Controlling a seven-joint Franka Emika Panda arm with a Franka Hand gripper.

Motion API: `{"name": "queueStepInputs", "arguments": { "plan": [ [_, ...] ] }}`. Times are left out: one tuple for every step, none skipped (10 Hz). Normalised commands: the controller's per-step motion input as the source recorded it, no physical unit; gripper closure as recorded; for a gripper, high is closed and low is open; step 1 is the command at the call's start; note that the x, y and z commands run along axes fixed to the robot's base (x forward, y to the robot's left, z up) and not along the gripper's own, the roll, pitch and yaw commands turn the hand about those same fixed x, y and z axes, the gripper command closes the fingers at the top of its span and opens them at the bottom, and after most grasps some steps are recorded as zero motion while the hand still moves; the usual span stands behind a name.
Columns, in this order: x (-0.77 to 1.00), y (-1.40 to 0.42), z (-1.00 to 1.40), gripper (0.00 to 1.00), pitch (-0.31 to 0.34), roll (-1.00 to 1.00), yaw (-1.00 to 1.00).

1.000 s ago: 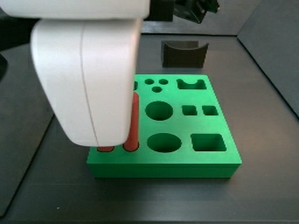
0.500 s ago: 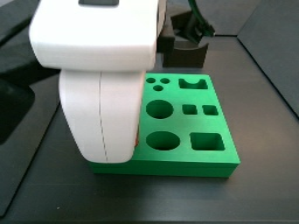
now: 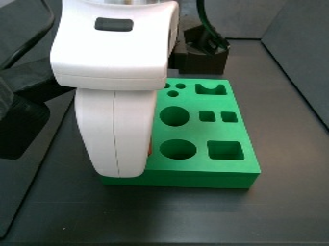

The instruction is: Insert the square-circle object.

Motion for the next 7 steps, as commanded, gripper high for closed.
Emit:
{"name": "queueStepInputs", "arguments": {
  "plan": [
    [-0.19, 0.22, -0.15, 1.0, -0.337, -0.36, -0.05],
    [-0.22, 0.23, -0.06, 1.0, -0.381, -0.4, -0.04],
    [-0.15, 0.26, -0.11, 1.0, -0.356, -0.39, 0.0],
    [-0.12, 0.29, -0.24, 1.0, -0.199, -0.11, 0.0],
    [-0.04, 0.21, -0.18, 1.0, -0.077, 0.0, 0.0],
    [0.0, 0.03, 0.0, 1.0, 0.0, -0.06, 0.0],
    [0.0, 0.0, 0.0, 1.0, 0.0, 0.0, 0.0]
  ]
}}
